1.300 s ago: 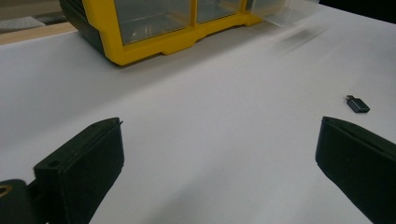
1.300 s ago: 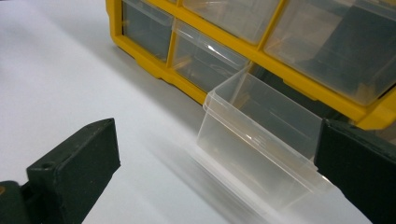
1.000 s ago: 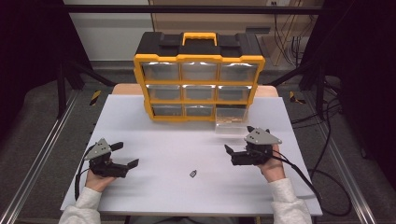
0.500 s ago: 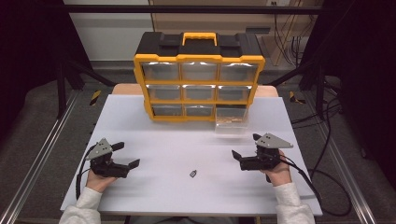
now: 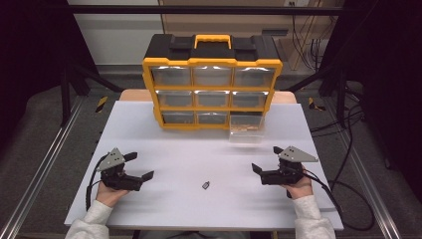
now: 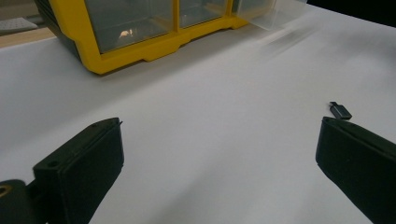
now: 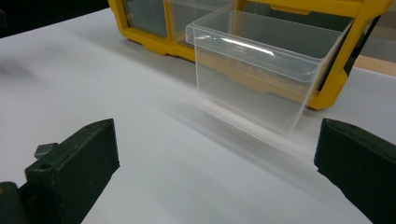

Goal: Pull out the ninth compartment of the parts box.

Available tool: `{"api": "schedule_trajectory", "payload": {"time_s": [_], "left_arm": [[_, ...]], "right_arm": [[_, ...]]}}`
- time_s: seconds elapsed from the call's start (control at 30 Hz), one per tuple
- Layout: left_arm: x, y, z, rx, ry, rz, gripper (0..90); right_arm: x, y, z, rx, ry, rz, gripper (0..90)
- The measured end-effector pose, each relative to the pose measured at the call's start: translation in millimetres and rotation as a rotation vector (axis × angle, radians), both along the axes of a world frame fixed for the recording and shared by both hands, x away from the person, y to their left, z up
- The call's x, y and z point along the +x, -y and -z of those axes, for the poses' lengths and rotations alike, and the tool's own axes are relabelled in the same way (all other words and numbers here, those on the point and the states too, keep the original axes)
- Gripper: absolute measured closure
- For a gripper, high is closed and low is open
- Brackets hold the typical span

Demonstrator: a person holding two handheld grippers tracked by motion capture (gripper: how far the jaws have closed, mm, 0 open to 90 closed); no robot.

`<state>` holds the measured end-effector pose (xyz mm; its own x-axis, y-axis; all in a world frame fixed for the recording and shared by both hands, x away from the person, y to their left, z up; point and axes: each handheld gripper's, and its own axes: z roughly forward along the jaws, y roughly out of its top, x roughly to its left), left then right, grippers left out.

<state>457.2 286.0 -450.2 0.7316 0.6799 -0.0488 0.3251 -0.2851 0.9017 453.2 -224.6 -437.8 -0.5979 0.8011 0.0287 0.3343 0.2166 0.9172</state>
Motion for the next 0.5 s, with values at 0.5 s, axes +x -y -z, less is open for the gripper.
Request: {"api": "schedule_trajectory", "payload": {"time_s": [0.5], "left_arm": [[-1.2,16.7,-0.2,0.019,-0.023,0.009,0.2]], "right_arm": [[0.7,12.2,9.2,0.012,-0.005,0.017,0.7]]}}
